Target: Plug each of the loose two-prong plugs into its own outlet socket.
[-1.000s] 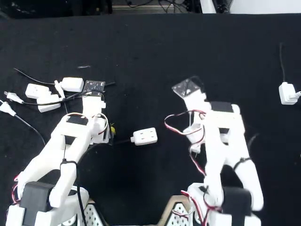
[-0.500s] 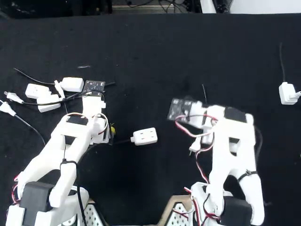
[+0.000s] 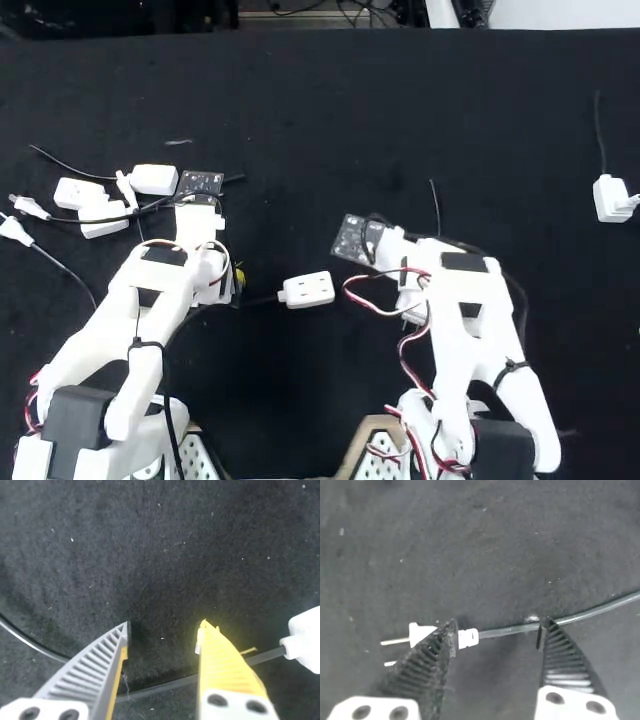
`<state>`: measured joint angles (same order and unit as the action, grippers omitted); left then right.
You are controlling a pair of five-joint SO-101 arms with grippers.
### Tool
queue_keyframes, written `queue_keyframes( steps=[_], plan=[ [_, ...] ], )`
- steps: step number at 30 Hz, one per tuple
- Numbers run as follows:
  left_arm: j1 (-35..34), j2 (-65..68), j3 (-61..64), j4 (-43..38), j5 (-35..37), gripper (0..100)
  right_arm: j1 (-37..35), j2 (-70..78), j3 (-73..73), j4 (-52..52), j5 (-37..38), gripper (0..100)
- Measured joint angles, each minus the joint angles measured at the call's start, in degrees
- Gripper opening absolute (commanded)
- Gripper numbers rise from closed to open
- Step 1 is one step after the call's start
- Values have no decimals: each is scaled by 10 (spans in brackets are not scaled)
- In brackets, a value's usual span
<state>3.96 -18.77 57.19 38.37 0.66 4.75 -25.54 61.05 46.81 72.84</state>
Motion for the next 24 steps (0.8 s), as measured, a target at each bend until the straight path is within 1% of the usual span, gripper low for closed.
queue_keyframes(
  steps=[4, 6, 12, 16, 18, 21, 24],
  plan=[
    [0, 0, 0, 0, 0, 223, -5, 0, 0, 0, 4, 255],
    [0, 0, 0, 0, 0, 223, 2, 0, 0, 0, 30, 255],
    [0, 0, 0, 0, 0, 223, 72, -1, -25, 0, 128, 254],
    [0, 0, 0, 0, 0, 223, 84, -1, -14, 0, 151, 254],
    [0, 0, 0, 0, 0, 223, 82, -1, 7, 0, 152, 254],
    [0, 0, 0, 0, 0, 223, 39, -3, 43, 0, 152, 254],
    [0, 0, 0, 0, 0, 223, -17, -6, 50, 0, 109, 255]
  ],
)
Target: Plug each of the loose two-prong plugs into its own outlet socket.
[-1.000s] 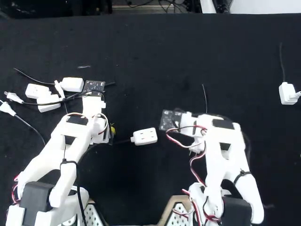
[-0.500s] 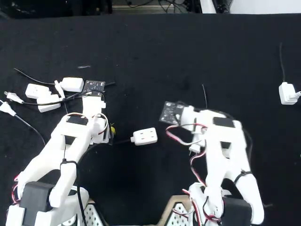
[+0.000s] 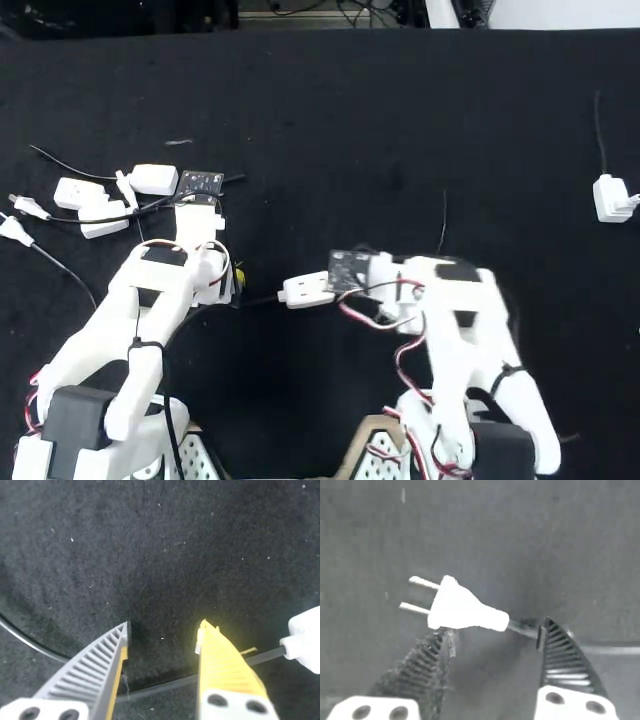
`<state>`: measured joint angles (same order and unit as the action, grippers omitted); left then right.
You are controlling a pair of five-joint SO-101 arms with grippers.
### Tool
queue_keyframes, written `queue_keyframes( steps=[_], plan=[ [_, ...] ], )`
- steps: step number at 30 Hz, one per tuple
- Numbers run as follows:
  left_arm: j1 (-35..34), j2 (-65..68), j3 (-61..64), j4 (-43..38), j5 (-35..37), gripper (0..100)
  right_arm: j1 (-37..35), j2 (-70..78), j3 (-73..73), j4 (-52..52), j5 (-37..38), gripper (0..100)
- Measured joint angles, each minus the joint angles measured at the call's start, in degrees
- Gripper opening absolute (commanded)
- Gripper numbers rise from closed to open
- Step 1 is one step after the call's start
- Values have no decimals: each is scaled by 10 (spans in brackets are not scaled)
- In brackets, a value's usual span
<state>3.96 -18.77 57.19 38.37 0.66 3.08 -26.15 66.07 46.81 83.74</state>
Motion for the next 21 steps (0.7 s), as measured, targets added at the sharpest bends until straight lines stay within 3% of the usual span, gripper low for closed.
queue_keyframes(
  steps=[5, 8, 17, 21],
  plan=[
    [0, 0, 0, 0, 0, 223, -62, -3, -11, 0, -140, 257],
    [0, 0, 0, 0, 0, 223, -71, -4, -22, 0, -184, 257],
    [0, 0, 0, 0, 0, 223, -69, -4, -23, -4, -192, 255],
    [0, 0, 0, 0, 0, 223, -69, -4, -23, -40, -135, 254]
  ],
)
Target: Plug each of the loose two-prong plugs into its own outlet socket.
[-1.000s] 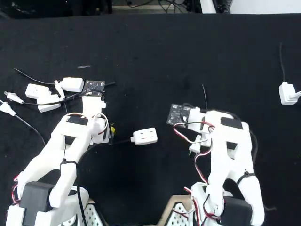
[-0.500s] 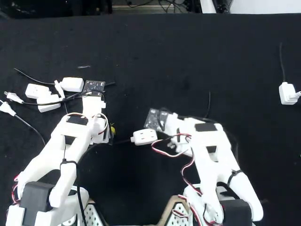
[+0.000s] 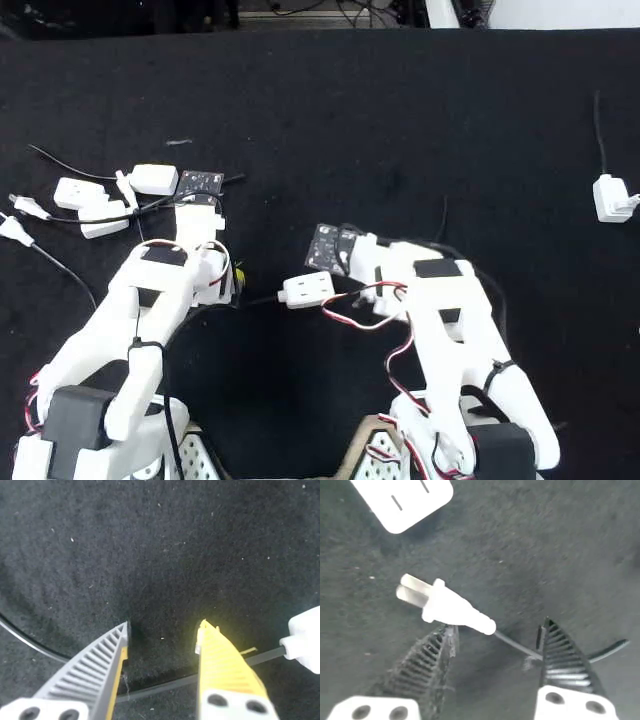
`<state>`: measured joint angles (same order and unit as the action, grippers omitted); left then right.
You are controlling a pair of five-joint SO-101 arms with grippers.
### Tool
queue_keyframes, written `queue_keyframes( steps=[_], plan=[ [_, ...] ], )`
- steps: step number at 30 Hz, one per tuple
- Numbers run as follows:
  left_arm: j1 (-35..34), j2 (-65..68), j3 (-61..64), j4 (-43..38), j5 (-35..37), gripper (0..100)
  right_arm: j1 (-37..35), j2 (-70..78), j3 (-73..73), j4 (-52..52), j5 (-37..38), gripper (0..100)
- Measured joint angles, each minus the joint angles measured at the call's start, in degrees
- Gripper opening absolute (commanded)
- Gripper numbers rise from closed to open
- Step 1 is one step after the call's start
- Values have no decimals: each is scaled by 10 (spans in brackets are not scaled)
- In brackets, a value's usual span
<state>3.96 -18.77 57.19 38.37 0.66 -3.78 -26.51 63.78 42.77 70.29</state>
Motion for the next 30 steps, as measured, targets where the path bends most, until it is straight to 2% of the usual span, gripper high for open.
queue_keyframes(
  steps=[5, 7, 10, 17, 21, 27, 30],
  plan=[
    [0, 0, 0, 0, 0, 223, 0, 0, 0, -38, 40, 240],
    [0, 0, 0, 0, 0, 223, 0, 0, 0, -39, 43, 177],
    [0, 0, 0, 0, 0, 223, 0, 2, 0, -39, 44, 15],
    [0, 0, 0, 0, 0, 223, -2, 27, -2, -40, 32, 15],
    [0, 0, 0, 0, 0, 223, 22, 27, -41, -40, -56, 15],
    [0, 0, 0, 0, 0, 223, 33, 19, -81, -40, -276, 15],
    [0, 0, 0, 0, 0, 223, 34, 11, -81, -39, -358, 15]
  ],
)
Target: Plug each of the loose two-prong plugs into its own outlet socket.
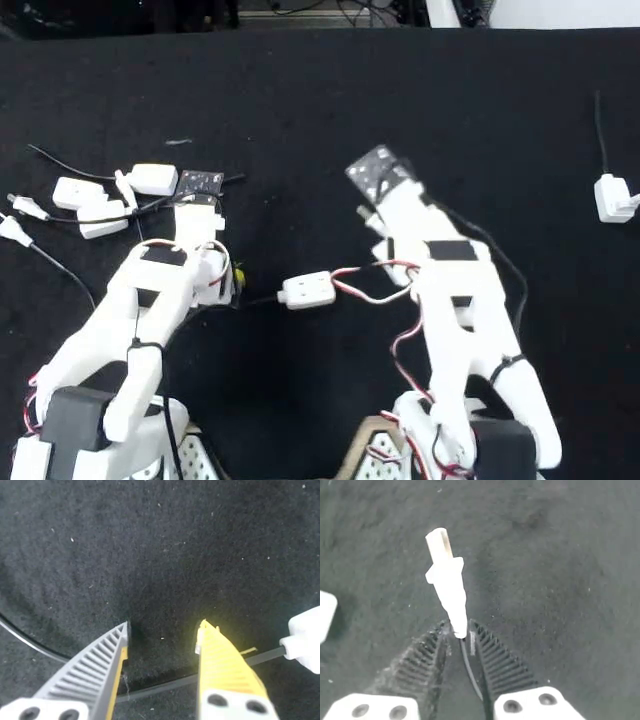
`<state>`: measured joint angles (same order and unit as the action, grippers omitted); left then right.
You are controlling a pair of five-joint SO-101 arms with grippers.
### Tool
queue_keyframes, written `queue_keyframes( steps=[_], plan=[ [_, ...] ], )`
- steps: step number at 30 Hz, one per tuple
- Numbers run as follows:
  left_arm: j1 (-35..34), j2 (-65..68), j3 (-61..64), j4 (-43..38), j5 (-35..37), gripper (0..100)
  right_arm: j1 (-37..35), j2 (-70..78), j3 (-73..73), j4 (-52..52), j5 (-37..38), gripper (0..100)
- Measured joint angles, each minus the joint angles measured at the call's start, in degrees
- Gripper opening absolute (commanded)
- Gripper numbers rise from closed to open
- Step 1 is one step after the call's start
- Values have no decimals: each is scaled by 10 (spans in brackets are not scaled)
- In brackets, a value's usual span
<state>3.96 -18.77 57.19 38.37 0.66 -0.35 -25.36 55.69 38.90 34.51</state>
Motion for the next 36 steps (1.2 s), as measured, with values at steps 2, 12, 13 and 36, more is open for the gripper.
queue_keyframes(
  steps=[2, 12, 13, 36],
  plan=[
    [0, 0, 0, 0, 0, 223, 0, -4, -2, 18, -25, 15],
    [0, 0, 0, 0, 0, 223, 0, -57, -84, 302, -33, 220],
    [0, 0, 0, 0, 0, 223, 0, -57, -96, 329, -33, 240],
    [0, 0, 0, 0, 0, 223, -143, -61, 66, 112, -40, 211]
  ],
)
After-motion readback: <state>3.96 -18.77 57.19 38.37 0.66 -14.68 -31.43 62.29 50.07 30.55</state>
